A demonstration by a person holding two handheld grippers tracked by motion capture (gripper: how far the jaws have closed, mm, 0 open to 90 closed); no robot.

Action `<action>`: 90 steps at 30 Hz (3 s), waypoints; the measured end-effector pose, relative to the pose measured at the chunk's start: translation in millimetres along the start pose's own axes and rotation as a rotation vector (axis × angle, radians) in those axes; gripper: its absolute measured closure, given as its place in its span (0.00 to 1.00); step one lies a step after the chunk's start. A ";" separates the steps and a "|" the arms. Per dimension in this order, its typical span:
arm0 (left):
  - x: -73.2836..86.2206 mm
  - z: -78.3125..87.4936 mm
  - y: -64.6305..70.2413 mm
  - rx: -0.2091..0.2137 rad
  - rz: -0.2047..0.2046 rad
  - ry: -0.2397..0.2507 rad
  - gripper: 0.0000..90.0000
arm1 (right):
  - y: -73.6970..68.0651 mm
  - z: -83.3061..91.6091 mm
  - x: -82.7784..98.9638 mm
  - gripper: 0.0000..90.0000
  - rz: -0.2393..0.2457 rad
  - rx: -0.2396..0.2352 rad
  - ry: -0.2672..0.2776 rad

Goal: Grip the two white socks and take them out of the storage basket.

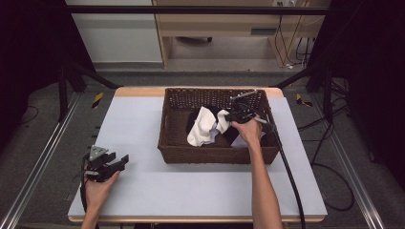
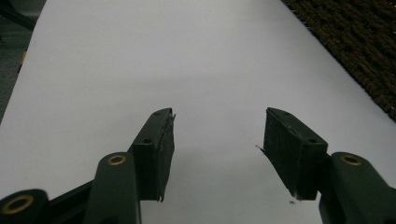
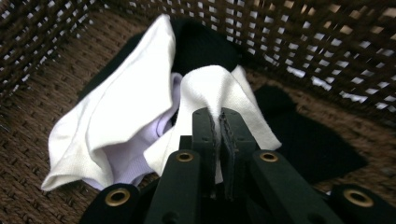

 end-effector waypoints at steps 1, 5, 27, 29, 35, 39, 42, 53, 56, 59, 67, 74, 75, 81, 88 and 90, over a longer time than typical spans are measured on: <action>0.0 0.0 0.2 0.000 -0.001 0.000 0.47 | 0.3 6.2 -2.7 0.95 0.005 0.008 0.028; 0.1 -0.6 1.3 0.002 -0.005 -0.003 0.47 | -1.4 23.9 -11.9 0.95 0.025 0.002 0.112; 0.3 -0.2 4.8 0.009 -0.001 -0.009 0.47 | -43.6 148.3 -45.7 0.95 0.150 -0.061 0.475; 0.3 -0.1 4.7 0.010 0.000 -0.009 0.47 | -46.7 153.8 -47.1 0.95 0.157 -0.070 0.489; -0.3 1.2 4.4 0.009 0.003 -0.003 0.47 | -76.3 188.7 -45.6 0.95 0.238 -0.116 0.578; -0.5 1.2 4.9 0.008 0.002 -0.001 0.47 | -94.1 205.0 -37.7 0.95 0.272 -0.157 0.628; -0.4 1.0 5.2 0.005 -0.001 -0.003 0.47 | -106.3 216.1 -31.6 0.95 0.304 -0.189 0.656; -2.1 3.5 6.9 0.009 -0.007 0.008 0.47 | -141.6 229.4 7.1 0.95 0.362 -0.311 0.657; -2.5 3.9 8.6 0.012 -0.008 0.010 0.47 | -146.4 221.0 21.8 0.95 0.364 -0.332 0.632; -2.9 4.9 10.9 0.018 -0.012 0.013 0.47 | -149.4 213.1 32.5 0.95 0.365 -0.347 0.610; -4.2 8.3 13.0 0.025 -0.011 0.022 0.48 | -153.9 183.8 68.8 0.94 0.343 -0.385 0.518; -6.1 10.9 17.9 0.039 -0.010 0.035 0.48 | -146.5 149.6 99.8 0.94 0.296 -0.377 0.412; -6.1 10.9 17.9 0.039 -0.010 0.035 0.48 | -146.5 149.6 99.8 0.94 0.296 -0.377 0.412; -7.3 12.2 21.2 0.043 -0.011 0.038 0.48 | -140.0 117.2 123.0 0.93 0.265 -0.348 0.307; -11.7 15.5 23.1 0.054 -0.006 0.053 0.48 | -136.4 86.0 142.5 0.89 0.256 -0.297 0.199; -12.5 16.6 23.7 0.058 -0.001 0.057 0.48 | -136.2 79.8 146.9 0.87 0.265 -0.269 0.176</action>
Point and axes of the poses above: each handheld gripper's, and its own axes: z roughly backward along the jaws, x roughly out of its underside, y roughly to its right, the point moved 5 cm from there along -z, roughly forward along the jaws, and after that the axes turned 9 degrees about z, right-handed, at the moved point
